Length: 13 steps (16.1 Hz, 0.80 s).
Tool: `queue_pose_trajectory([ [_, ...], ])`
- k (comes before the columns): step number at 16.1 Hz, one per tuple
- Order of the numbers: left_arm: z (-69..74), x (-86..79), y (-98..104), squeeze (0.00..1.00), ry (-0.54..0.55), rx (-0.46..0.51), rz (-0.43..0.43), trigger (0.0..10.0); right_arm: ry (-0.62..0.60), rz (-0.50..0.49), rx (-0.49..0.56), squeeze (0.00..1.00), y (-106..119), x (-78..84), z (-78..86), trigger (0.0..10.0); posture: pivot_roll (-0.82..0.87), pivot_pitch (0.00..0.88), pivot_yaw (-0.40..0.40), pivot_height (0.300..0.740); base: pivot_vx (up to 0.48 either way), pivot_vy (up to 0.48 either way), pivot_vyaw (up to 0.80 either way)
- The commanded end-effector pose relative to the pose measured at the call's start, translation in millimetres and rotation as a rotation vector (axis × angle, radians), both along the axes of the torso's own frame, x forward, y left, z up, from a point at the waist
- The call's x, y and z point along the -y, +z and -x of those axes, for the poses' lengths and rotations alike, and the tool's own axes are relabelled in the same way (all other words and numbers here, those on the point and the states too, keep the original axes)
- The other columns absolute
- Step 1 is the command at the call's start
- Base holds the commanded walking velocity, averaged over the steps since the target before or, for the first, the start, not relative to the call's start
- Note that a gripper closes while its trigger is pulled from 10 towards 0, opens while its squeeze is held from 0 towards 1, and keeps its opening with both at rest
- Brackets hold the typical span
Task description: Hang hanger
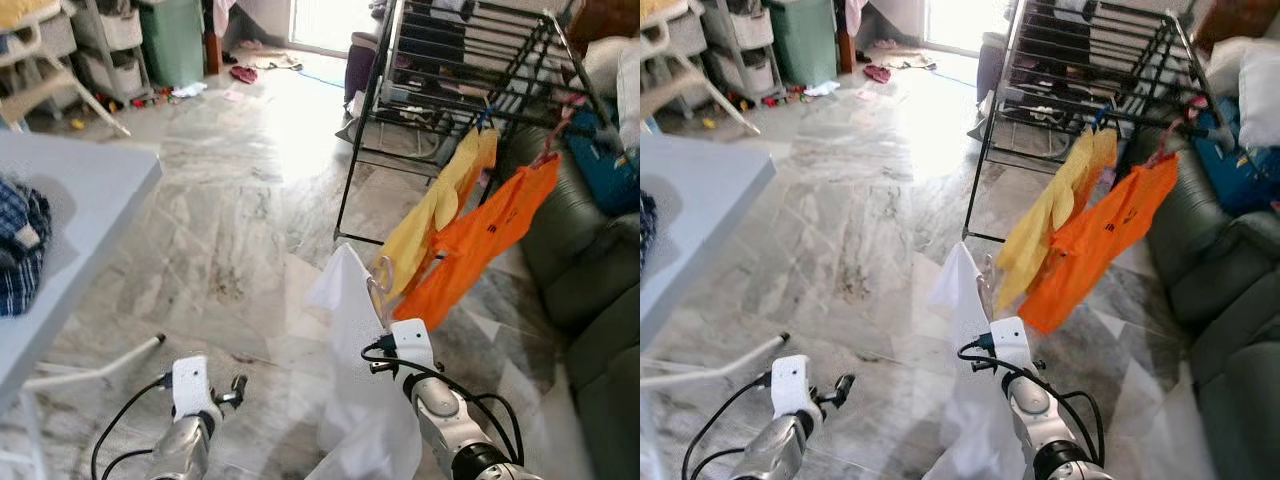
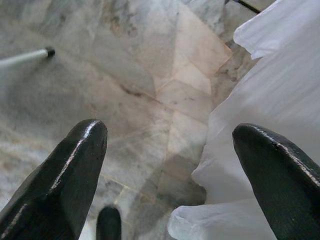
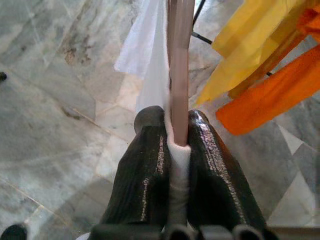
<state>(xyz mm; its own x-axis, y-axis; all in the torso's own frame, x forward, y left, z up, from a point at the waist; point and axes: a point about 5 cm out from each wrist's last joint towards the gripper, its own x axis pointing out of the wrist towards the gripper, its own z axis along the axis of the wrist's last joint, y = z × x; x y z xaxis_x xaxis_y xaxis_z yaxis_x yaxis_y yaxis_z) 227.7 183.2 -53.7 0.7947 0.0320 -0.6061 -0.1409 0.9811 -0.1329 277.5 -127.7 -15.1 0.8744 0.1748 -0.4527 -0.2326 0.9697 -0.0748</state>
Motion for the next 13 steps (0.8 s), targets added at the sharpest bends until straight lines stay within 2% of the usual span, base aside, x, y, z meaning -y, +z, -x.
queue_pose_trajectory([
  [1,-3.9,-3.9,4.7,0.0,0.008,0.042,-0.027,10.0,0.018,0.013,0.016,0.0,5.1,-0.1,-5.9,10.0,0.04,0.0,-0.18,0.74,0.0,0.0,0.0],
  [4,-24.0,-4.9,28.6,0.0,-0.044,0.229,-0.098,10.0,-0.038,-0.034,0.071,0.0,16.4,1.8,-16.2,10.0,0.04,0.0,-0.141,0.74,0.0,0.0,0.0],
  [5,-31.0,-3.3,38.5,0.0,-0.061,0.3,-0.108,10.0,-0.056,-0.051,0.116,0.0,23.5,3.5,-20.9,10.0,0.03,0.0,-0.129,0.74,0.0,0.0,0.0],
  [6,-38.7,0.1,54.5,0.0,-0.114,0.406,-0.145,10.0,-0.071,-0.068,0.202,0.0,36.1,6.9,-27.1,10.0,0.02,0.0,-0.112,0.74,0.0,0.0,0.0],
  [8,-44.9,1.4,75.9,0.0,-0.128,0.521,-0.128,10.0,-0.111,-0.077,0.328,0.0,53.9,16.4,-31.3,10.0,-0.02,0.0,-0.063,0.74,0.0,0.0,0.0],
  [10,-50.6,10.0,92.2,0.0,-0.15,0.585,-0.102,10.0,-0.161,-0.072,0.388,0.0,61.7,26.5,-29.8,10.0,-0.04,0.0,-0.035,0.74,0.0,0.0,0.0],
  [11,-52.2,13.7,95.7,0.0,-0.162,0.597,-0.098,10.0,-0.169,-0.071,0.397,0.0,63.2,27.6,-29.6,10.0,-0.05,0.0,-0.022,0.74,0.0,0.0,0.0],
  [12,-60.7,23.9,108.2,0.0,-0.197,0.64,-0.109,10.0,-0.182,-0.063,0.436,0.0,70.6,28.1,-30.8,10.0,-0.07,0.0,0.004,0.74,0.0,0.0,0.0],
  [13,-64.5,26.5,111.9,0.0,-0.2,0.65,-0.105,10.0,-0.185,-0.064,0.448,0.0,73.3,27.7,-31.7,10.0,-0.07,0.0,0.004,0.74,0.0,0.0,0.0],
])
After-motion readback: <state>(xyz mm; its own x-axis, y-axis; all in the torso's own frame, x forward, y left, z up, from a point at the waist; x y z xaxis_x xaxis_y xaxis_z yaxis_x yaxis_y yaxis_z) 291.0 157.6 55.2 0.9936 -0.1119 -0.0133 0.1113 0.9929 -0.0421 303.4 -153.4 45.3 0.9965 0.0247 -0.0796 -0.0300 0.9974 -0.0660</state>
